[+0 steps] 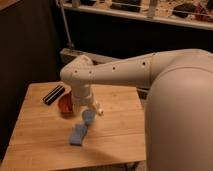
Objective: Place the pepper in the ceramic cup
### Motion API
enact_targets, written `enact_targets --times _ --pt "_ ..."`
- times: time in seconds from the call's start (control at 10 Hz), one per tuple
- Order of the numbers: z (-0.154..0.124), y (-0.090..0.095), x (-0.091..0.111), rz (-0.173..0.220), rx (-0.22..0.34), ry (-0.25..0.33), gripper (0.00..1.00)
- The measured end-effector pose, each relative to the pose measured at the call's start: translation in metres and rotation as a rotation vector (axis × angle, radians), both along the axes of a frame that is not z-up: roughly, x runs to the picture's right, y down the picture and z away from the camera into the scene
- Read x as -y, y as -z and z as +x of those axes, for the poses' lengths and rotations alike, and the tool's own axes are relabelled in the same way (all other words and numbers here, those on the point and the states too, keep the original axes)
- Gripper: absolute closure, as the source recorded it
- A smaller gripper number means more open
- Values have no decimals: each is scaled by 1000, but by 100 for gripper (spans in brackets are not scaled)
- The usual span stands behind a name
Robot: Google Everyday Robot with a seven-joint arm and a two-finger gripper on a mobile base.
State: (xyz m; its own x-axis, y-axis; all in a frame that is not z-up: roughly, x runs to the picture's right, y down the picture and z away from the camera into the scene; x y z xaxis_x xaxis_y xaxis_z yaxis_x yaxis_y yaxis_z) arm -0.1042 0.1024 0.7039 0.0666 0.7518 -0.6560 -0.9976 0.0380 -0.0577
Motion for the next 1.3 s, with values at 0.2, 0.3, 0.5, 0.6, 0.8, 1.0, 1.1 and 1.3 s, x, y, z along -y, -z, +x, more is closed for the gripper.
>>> enact_targets --times 0.2,0.3,0.5,0.6,0.8,1.0,1.1,1.3 --pt "-1 -2 4 15 3 8 35" --pt "-5 -8 11 48 14 16 35" --pt "-19 -18 22 91 27 28 35" --pt "-28 -26 29 115 29 33 35" --pt "-40 -37 36 140 29 34 35" --pt "-55 -56 42 165 31 9 35" --pt "-60 -64 45 179 29 0 35" --pt "-81 -83 47 212 34 5 35"
